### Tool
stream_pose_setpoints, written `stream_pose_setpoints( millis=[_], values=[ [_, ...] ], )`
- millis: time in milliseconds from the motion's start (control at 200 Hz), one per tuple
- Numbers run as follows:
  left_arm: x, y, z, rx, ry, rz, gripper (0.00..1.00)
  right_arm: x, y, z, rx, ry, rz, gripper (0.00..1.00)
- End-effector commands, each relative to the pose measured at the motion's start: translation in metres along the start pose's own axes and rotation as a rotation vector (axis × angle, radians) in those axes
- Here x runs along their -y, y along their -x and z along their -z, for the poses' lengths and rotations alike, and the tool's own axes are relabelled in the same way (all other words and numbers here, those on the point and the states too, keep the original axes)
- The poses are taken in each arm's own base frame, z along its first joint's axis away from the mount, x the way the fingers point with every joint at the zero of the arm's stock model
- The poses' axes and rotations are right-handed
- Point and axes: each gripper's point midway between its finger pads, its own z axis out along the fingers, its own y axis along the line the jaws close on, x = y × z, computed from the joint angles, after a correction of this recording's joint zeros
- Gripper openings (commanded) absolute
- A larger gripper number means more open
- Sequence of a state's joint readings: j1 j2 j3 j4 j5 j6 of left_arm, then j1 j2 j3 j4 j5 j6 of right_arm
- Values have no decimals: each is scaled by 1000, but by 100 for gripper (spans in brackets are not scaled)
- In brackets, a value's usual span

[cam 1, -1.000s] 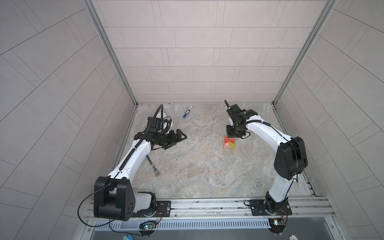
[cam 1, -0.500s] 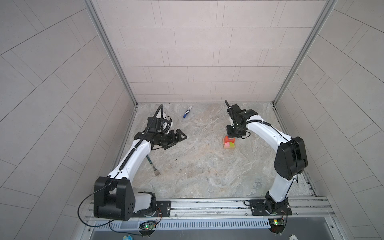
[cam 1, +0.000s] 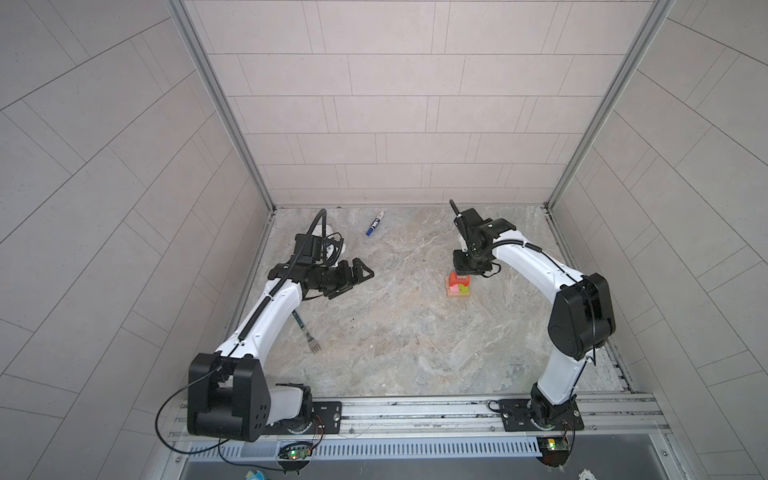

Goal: Build the wood block tower
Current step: 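Lower the red cube onto the wooden cube with the right gripper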

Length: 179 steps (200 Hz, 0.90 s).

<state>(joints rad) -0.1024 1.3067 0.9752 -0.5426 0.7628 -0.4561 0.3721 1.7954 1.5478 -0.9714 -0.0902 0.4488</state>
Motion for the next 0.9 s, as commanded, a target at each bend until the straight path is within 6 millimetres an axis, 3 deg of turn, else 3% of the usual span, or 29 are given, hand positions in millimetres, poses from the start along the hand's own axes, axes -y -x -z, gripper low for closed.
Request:
stream_pose_setpoints(
  millis=[0, 891],
  values=[
    [0, 0, 3, 11, -5, 0, 98, 3, 0, -3, -13, -12, -3, 33],
    [0, 0, 3, 11, -6, 0, 98, 0, 2, -1, -8, 2, 0, 37]
  ],
)
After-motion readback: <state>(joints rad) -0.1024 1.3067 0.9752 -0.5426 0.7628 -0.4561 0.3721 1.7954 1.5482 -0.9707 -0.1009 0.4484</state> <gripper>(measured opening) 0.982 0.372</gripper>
